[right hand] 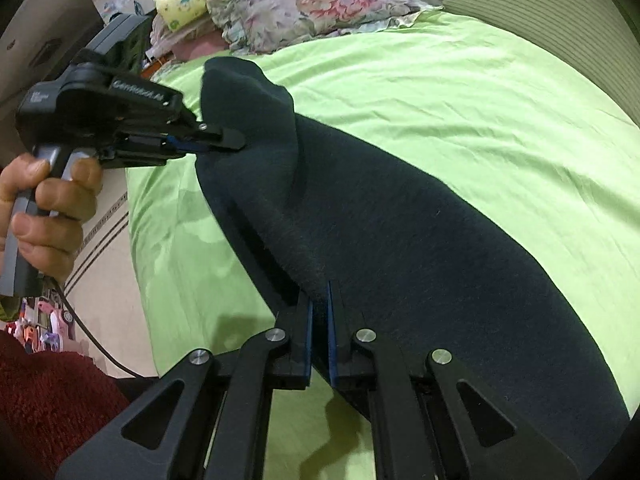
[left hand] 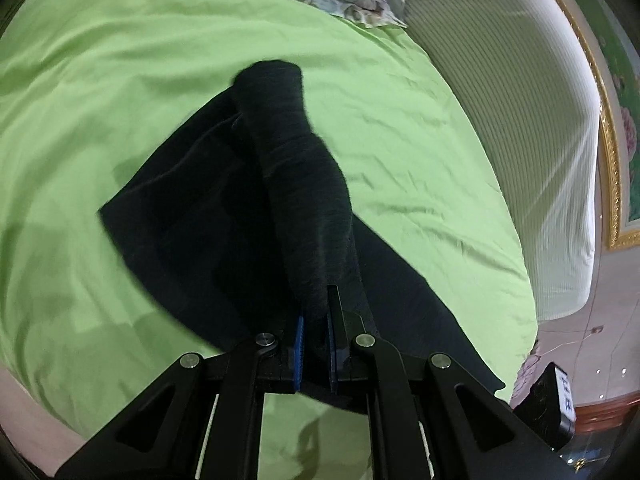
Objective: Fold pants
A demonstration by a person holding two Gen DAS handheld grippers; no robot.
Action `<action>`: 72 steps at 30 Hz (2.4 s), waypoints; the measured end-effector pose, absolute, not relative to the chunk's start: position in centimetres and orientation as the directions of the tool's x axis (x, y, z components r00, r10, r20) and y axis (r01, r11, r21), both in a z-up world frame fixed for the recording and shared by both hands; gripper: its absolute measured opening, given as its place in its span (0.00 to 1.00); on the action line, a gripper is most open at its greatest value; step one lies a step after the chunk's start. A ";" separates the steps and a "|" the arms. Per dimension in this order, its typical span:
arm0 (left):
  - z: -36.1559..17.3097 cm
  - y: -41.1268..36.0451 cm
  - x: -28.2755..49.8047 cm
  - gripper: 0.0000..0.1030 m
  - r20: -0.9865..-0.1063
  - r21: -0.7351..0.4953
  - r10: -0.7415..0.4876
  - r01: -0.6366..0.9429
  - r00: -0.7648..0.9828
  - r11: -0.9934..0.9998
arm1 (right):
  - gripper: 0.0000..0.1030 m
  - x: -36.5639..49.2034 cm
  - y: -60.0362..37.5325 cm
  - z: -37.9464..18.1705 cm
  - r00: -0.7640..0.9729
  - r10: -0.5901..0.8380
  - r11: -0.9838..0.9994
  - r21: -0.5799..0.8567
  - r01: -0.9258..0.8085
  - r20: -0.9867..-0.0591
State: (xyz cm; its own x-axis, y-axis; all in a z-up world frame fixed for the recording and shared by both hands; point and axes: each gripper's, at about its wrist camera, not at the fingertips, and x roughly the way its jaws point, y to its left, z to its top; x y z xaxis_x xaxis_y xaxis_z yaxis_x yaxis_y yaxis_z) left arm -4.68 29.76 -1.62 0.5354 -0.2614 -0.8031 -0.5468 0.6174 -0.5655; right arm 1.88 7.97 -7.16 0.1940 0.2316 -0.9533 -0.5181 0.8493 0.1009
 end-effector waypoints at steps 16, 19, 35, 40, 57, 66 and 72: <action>-4.9 30.8 -7.6 0.16 -0.838 -0.520 -0.239 -0.587 0.490 0.621 | 0.13 2.8 9.2 -9.7 0.106 0.193 0.851 0.113 -0.513 -0.975; -4.5 31.1 -8.0 0.36 -0.851 -0.496 -0.224 -0.584 0.475 0.642 | 0.16 2.7 9.3 -9.5 0.100 0.197 0.856 0.122 -0.502 -0.975; -4.0 35.3 -9.4 0.70 -0.870 -0.463 -0.152 -0.671 0.469 0.579 | 0.35 11.4 4.2 -5.4 0.217 0.267 0.931 0.193 -0.310 -0.939; -5.4 36.6 -9.1 0.70 -0.871 -0.469 -0.161 -0.693 0.463 0.547 | 0.35 14.9 3.4 -9.8 0.127 0.228 0.945 0.188 -0.268 -0.965; -3.7 36.0 -6.5 0.24 -0.852 -0.442 -0.080 -0.629 0.518 0.640 | 0.16 14.4 5.3 -10.6 0.142 0.206 0.922 0.144 -0.360 -0.968; -2.4 35.5 -6.5 0.20 -0.840 -0.390 -0.028 -0.566 0.543 0.726 | 0.14 15.0 4.7 -10.0 0.230 0.149 0.942 0.068 -0.327 -0.962; -3.0 34.9 -6.9 0.31 -0.875 -0.293 0.011 -0.550 0.483 0.782 | 0.24 15.2 4.0 -10.9 0.219 0.152 0.975 0.110 -0.193 -0.964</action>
